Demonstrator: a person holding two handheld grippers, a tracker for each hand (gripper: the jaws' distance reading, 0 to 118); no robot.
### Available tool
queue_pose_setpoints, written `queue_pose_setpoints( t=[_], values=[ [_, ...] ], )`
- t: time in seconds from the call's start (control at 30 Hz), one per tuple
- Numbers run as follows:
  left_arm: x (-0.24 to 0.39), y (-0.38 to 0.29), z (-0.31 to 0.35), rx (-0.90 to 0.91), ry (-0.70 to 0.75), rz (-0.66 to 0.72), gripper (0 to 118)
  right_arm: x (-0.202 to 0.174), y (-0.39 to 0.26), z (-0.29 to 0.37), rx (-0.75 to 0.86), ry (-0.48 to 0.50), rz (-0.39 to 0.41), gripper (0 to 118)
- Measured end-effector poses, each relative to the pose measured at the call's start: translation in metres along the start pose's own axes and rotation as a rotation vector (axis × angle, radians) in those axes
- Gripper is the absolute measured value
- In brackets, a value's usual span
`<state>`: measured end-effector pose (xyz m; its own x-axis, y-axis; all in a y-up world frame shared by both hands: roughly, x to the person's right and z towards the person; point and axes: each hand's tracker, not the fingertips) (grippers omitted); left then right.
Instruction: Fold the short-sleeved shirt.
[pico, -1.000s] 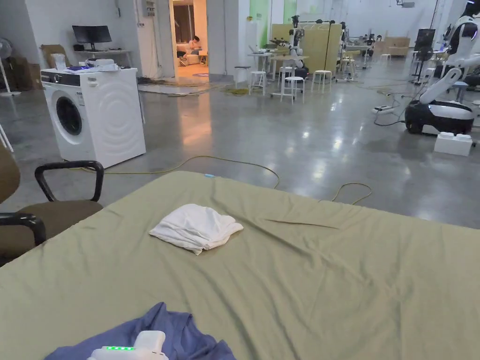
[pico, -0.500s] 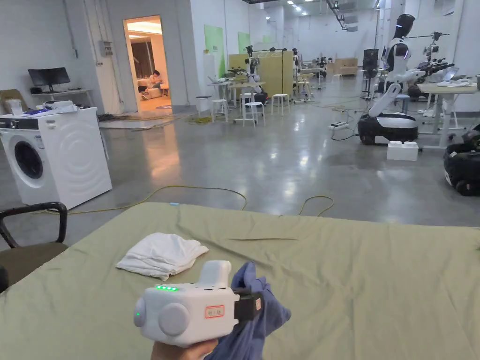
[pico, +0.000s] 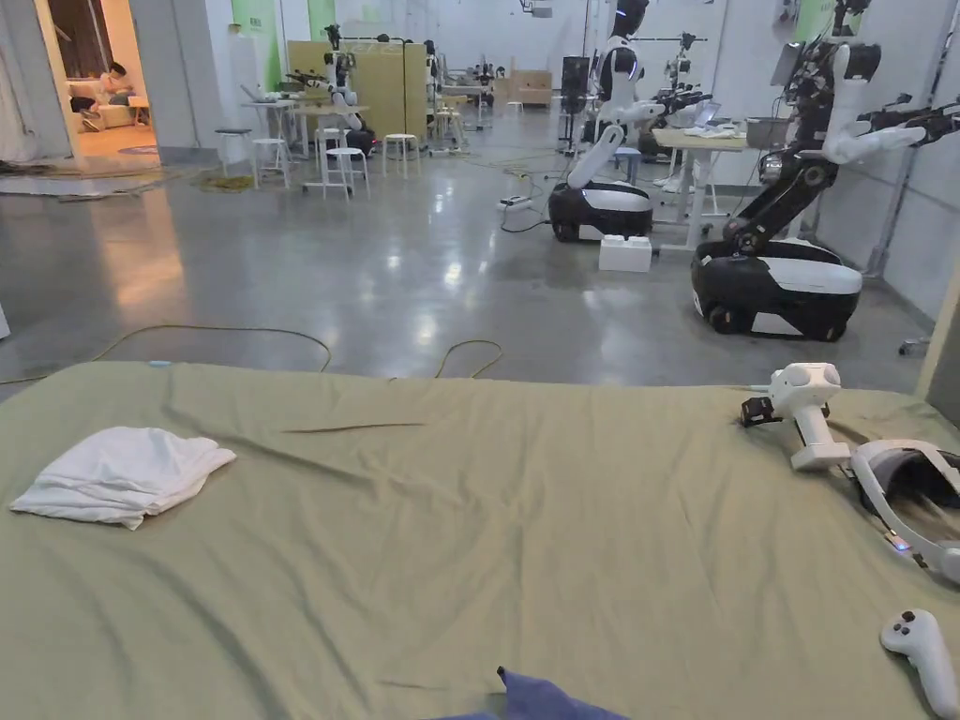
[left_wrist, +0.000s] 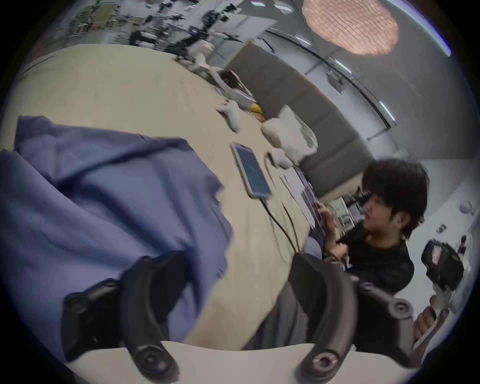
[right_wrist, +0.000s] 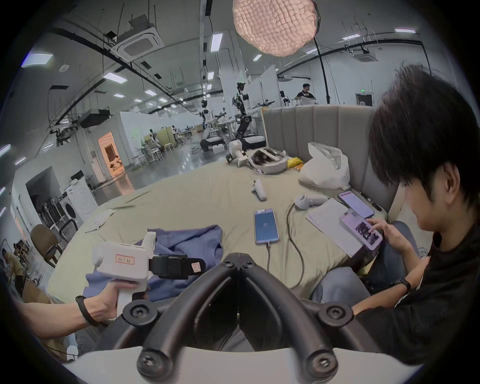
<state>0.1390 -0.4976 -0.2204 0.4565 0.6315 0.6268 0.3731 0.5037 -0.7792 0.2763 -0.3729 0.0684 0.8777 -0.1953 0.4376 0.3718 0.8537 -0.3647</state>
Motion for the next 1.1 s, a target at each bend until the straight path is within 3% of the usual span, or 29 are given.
queue_pose_setpoints(
  t=[0.03, 0.17, 0.27, 0.33, 0.43, 0.53, 0.6, 0.67, 0.7, 0.73, 0.8, 0.93, 1.1],
  values=[
    [0.004, -0.003, 0.007, 0.0, -0.014, -0.026, 92, 0.001, -0.004, -0.003, -0.009, 0.002, -0.007, 0],
    [0.023, 0.005, 0.067, 0.057, 0.072, -0.218, 92, -0.018, -0.004, -0.018, -0.025, 0.088, -0.017, 0],
    [0.04, 0.01, 0.149, 0.219, 0.223, -0.406, 92, -0.044, 0.006, -0.029, 0.015, 0.18, 0.05, 0],
    [0.05, 0.007, 0.206, 0.355, 0.338, -0.452, 91, -0.06, 0.014, -0.036, 0.053, 0.237, 0.086, 0],
    [0.069, -0.003, 0.286, 0.616, 0.52, -0.376, 91, -0.085, 0.029, -0.047, 0.115, 0.326, 0.105, 0],
    [0.087, -0.032, 0.346, 0.87, 0.581, -0.311, 91, -0.108, 0.048, -0.053, 0.178, 0.39, 0.106, 0],
    [0.101, -0.054, 0.369, 0.999, 0.641, -0.329, 90, -0.12, 0.061, -0.05, 0.21, 0.419, 0.122, 0],
    [0.113, -0.075, 0.376, 1.083, 0.825, -0.384, 88, -0.132, 0.072, -0.043, 0.256, 0.38, 0.196, 0],
    [0.115, -0.079, 0.377, 1.062, 0.893, -0.412, 83, -0.137, 0.075, -0.04, 0.274, 0.354, 0.24, 0],
    [0.116, -0.084, 0.379, 1.041, 0.946, -0.416, 63, -0.14, 0.078, -0.036, 0.29, 0.345, 0.274, 0],
    [0.119, -0.096, 0.389, 1.061, 0.96, -0.395, 2, -0.144, 0.082, -0.03, 0.305, 0.357, 0.278, 0],
    [0.126, -0.118, 0.411, 1.101, 0.946, -0.364, 0, -0.141, 0.089, -0.019, 0.331, 0.417, 0.206, 0],
    [0.123, -0.121, 0.423, 1.102, 1.006, -0.325, 0, -0.141, 0.093, -0.016, 0.357, 0.408, 0.201, 0]
  ],
)
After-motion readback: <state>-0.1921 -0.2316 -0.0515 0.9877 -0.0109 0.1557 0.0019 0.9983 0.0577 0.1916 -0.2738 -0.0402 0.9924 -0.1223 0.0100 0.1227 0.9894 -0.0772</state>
